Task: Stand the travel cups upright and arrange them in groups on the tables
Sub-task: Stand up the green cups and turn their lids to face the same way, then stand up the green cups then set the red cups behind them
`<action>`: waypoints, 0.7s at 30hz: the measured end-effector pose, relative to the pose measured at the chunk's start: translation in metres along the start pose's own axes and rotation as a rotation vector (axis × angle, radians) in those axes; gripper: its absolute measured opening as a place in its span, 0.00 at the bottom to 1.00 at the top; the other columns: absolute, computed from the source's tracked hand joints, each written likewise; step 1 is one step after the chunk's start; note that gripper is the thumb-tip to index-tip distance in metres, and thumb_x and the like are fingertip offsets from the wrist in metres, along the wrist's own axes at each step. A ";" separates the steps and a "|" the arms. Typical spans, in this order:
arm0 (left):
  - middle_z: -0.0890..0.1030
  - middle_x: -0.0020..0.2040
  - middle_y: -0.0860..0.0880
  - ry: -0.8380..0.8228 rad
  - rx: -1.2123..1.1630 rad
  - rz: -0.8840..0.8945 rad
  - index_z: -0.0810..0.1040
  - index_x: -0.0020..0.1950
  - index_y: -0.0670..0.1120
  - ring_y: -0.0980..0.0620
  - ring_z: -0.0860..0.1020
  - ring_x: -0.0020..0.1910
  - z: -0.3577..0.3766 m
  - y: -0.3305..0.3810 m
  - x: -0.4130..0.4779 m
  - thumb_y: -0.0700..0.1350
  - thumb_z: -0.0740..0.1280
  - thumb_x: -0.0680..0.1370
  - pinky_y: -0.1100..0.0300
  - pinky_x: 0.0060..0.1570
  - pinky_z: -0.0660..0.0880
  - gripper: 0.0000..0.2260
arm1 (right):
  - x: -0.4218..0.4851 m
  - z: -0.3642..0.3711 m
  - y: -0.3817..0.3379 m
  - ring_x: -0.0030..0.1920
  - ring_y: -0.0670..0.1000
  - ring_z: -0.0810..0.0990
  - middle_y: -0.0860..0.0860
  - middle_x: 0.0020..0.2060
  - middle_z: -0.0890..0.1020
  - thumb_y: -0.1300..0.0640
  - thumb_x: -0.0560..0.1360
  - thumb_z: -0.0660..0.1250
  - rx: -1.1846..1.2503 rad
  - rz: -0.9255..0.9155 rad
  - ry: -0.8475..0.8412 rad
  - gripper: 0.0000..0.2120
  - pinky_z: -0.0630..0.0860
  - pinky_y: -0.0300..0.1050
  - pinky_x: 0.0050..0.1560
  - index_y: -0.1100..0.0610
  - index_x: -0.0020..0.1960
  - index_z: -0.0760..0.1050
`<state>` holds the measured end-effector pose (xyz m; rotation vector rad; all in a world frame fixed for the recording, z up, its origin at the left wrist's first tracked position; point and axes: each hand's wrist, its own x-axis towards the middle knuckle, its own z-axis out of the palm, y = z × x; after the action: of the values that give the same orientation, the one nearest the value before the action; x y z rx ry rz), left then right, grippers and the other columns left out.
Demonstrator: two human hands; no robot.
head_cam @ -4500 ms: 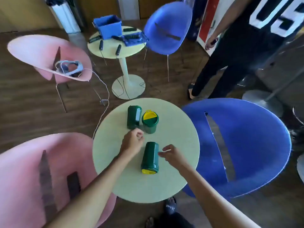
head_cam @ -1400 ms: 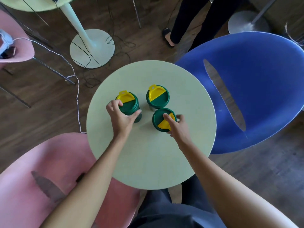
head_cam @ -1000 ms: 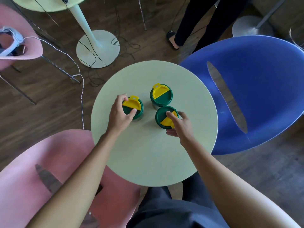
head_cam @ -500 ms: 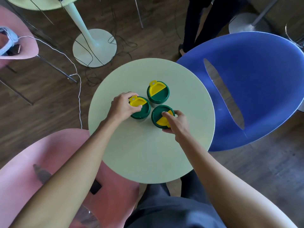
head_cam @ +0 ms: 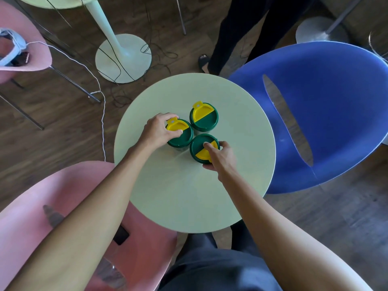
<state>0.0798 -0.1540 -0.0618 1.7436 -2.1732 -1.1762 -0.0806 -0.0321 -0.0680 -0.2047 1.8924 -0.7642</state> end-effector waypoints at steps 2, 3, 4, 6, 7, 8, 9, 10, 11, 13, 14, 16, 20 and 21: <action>0.80 0.61 0.46 -0.033 -0.019 -0.016 0.79 0.64 0.52 0.46 0.77 0.59 -0.001 -0.001 0.000 0.50 0.75 0.71 0.53 0.58 0.73 0.21 | 0.001 0.000 0.002 0.41 0.58 0.86 0.55 0.55 0.79 0.46 0.74 0.70 -0.037 -0.005 0.000 0.25 0.85 0.49 0.40 0.54 0.67 0.71; 0.79 0.62 0.46 -0.044 -0.029 -0.024 0.79 0.64 0.52 0.46 0.77 0.60 0.000 -0.001 0.000 0.50 0.75 0.72 0.53 0.59 0.73 0.21 | 0.002 0.000 0.003 0.44 0.60 0.86 0.56 0.56 0.80 0.44 0.74 0.69 -0.076 -0.017 0.003 0.26 0.85 0.51 0.42 0.54 0.67 0.70; 0.79 0.63 0.46 -0.050 -0.034 -0.030 0.78 0.65 0.52 0.46 0.76 0.61 0.000 -0.001 -0.001 0.50 0.75 0.72 0.54 0.59 0.72 0.22 | 0.004 0.000 0.004 0.49 0.60 0.85 0.57 0.58 0.80 0.43 0.73 0.68 -0.126 -0.035 0.007 0.28 0.84 0.52 0.46 0.54 0.68 0.70; 0.78 0.65 0.46 -0.060 -0.042 -0.042 0.76 0.68 0.52 0.46 0.75 0.63 0.001 -0.001 -0.003 0.49 0.74 0.73 0.55 0.60 0.71 0.23 | 0.006 -0.003 0.006 0.55 0.58 0.81 0.57 0.61 0.79 0.40 0.72 0.68 -0.199 -0.066 0.008 0.31 0.80 0.51 0.51 0.55 0.70 0.69; 0.78 0.67 0.46 -0.070 -0.050 -0.047 0.75 0.70 0.51 0.46 0.75 0.65 0.002 -0.001 -0.004 0.49 0.73 0.74 0.55 0.62 0.70 0.24 | 0.006 -0.005 0.005 0.55 0.57 0.80 0.57 0.61 0.79 0.39 0.73 0.68 -0.209 -0.079 0.000 0.32 0.77 0.49 0.50 0.55 0.70 0.69; 0.76 0.68 0.45 -0.078 -0.060 -0.050 0.73 0.71 0.51 0.45 0.74 0.66 0.004 -0.001 -0.006 0.50 0.72 0.75 0.54 0.63 0.70 0.25 | 0.005 -0.007 0.005 0.54 0.55 0.79 0.57 0.62 0.78 0.38 0.73 0.68 -0.209 -0.090 -0.013 0.33 0.75 0.48 0.49 0.55 0.71 0.68; 0.75 0.69 0.44 -0.071 -0.067 -0.056 0.72 0.73 0.50 0.45 0.73 0.67 0.005 0.000 -0.009 0.50 0.71 0.76 0.53 0.65 0.69 0.26 | 0.005 -0.010 0.004 0.53 0.54 0.78 0.57 0.62 0.78 0.38 0.73 0.67 -0.203 -0.102 -0.023 0.33 0.75 0.48 0.50 0.55 0.71 0.68; 0.74 0.69 0.43 -0.034 -0.062 -0.058 0.71 0.73 0.49 0.44 0.72 0.68 0.007 0.001 -0.012 0.50 0.70 0.76 0.51 0.66 0.69 0.25 | 0.003 -0.014 0.002 0.54 0.54 0.78 0.57 0.63 0.78 0.37 0.73 0.67 -0.190 -0.118 -0.025 0.34 0.76 0.49 0.53 0.55 0.72 0.68; 0.74 0.68 0.42 0.042 -0.039 -0.048 0.71 0.72 0.48 0.42 0.71 0.67 0.009 0.003 -0.015 0.49 0.69 0.77 0.49 0.66 0.69 0.23 | 0.002 -0.020 0.000 0.55 0.53 0.78 0.57 0.64 0.78 0.37 0.74 0.67 -0.170 -0.143 -0.022 0.33 0.76 0.49 0.55 0.55 0.71 0.68; 0.77 0.63 0.41 0.268 0.053 0.009 0.75 0.68 0.45 0.39 0.73 0.63 0.013 0.014 -0.025 0.44 0.67 0.78 0.48 0.62 0.71 0.17 | -0.002 -0.036 -0.005 0.54 0.52 0.79 0.56 0.63 0.79 0.41 0.76 0.66 -0.129 -0.216 -0.014 0.27 0.76 0.47 0.52 0.55 0.70 0.70; 0.78 0.61 0.41 0.363 0.104 0.050 0.77 0.65 0.45 0.38 0.74 0.60 0.016 0.024 -0.030 0.42 0.66 0.78 0.47 0.58 0.73 0.15 | -0.003 -0.047 -0.008 0.53 0.51 0.80 0.55 0.61 0.81 0.44 0.77 0.66 -0.116 -0.256 -0.017 0.24 0.75 0.45 0.48 0.54 0.69 0.71; 0.80 0.56 0.42 0.464 0.181 0.157 0.80 0.60 0.44 0.39 0.76 0.55 0.022 0.053 -0.038 0.39 0.66 0.76 0.46 0.52 0.75 0.13 | -0.005 -0.074 -0.015 0.51 0.51 0.82 0.54 0.57 0.83 0.49 0.77 0.66 -0.097 -0.325 -0.026 0.19 0.75 0.41 0.43 0.53 0.67 0.73; 0.84 0.50 0.46 0.398 0.196 0.372 0.81 0.53 0.46 0.42 0.79 0.48 0.053 0.140 -0.034 0.40 0.66 0.75 0.48 0.50 0.77 0.09 | -0.007 -0.151 -0.034 0.47 0.49 0.83 0.52 0.50 0.85 0.55 0.77 0.66 -0.043 -0.399 0.000 0.13 0.75 0.40 0.43 0.52 0.61 0.78; 0.84 0.48 0.47 0.364 0.183 0.413 0.81 0.52 0.46 0.42 0.80 0.47 0.065 0.167 -0.029 0.41 0.66 0.75 0.47 0.50 0.77 0.08 | -0.007 -0.175 -0.037 0.45 0.48 0.84 0.52 0.48 0.85 0.55 0.76 0.66 -0.018 -0.416 0.010 0.12 0.75 0.40 0.44 0.52 0.59 0.79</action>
<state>-0.0753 -0.0906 0.0088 1.3348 -2.3028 -0.5340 -0.2379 0.0147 0.0047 -0.6204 1.8899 -1.0249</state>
